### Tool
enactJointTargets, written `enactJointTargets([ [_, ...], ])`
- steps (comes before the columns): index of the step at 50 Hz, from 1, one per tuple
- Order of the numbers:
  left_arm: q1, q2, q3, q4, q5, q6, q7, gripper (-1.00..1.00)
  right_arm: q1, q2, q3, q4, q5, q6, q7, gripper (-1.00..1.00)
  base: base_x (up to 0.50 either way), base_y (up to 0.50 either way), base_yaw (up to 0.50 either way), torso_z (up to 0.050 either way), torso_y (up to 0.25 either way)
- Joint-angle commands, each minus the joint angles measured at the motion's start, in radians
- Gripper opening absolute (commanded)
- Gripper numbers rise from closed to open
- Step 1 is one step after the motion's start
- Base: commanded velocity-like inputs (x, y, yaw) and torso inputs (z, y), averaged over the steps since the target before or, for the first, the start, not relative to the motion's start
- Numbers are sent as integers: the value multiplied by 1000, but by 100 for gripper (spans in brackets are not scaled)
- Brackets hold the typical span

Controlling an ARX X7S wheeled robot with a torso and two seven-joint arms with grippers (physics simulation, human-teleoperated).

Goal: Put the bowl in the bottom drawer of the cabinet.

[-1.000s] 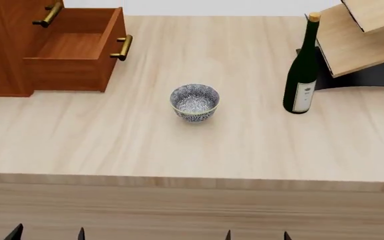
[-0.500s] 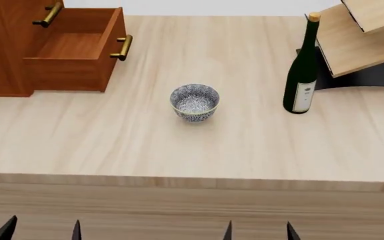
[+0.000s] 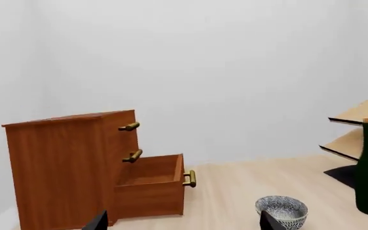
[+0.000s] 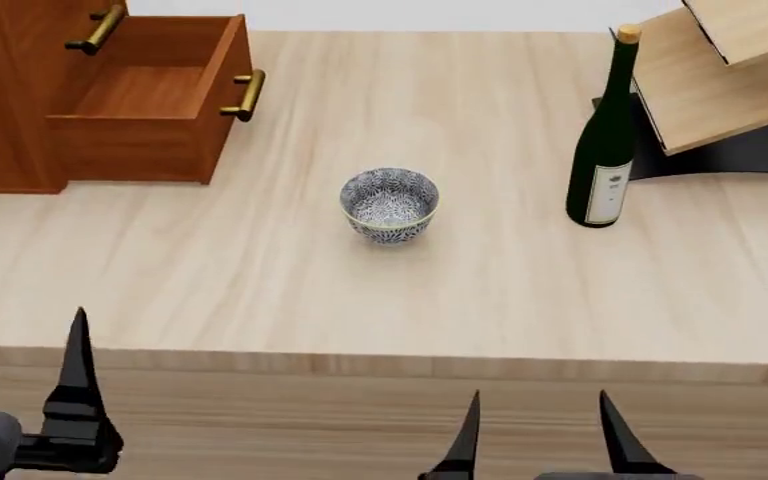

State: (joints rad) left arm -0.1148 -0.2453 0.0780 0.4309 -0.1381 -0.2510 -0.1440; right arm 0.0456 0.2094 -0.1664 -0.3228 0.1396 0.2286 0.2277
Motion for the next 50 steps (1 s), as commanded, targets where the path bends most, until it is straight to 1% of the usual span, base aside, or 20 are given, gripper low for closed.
enactJointTargets([
  [1, -105, -57, -37, 173, -36, -172, -7, 100, 49, 30, 10, -120, 9, 127, 20, 100, 0, 0, 0, 0, 0],
  [17, -229, -118, -75, 270, -77, -315, 1, 100, 167, 63, 30, -219, 30, 294, 34, 100, 0, 0, 0, 0, 0],
  [30, -382, -185, -147, 379, -146, -497, 6, 100, 275, 76, 60, -252, 72, 405, 31, 100, 0, 0, 0, 0, 0],
  [38, -455, -212, -186, 413, -187, -583, 8, 100, 314, 85, 78, -267, 92, 448, 32, 100, 0, 0, 0, 0, 0],
  [42, -505, -224, -228, 450, -225, -646, 7, 100, 337, 90, 87, -277, 103, 473, 32, 100, 0, 0, 0, 0, 0],
  [50, -600, -255, -284, 504, -285, -758, 6, 100, 346, 93, 96, -275, 115, 475, 30, 100, 0, 0, 0, 0, 0],
])
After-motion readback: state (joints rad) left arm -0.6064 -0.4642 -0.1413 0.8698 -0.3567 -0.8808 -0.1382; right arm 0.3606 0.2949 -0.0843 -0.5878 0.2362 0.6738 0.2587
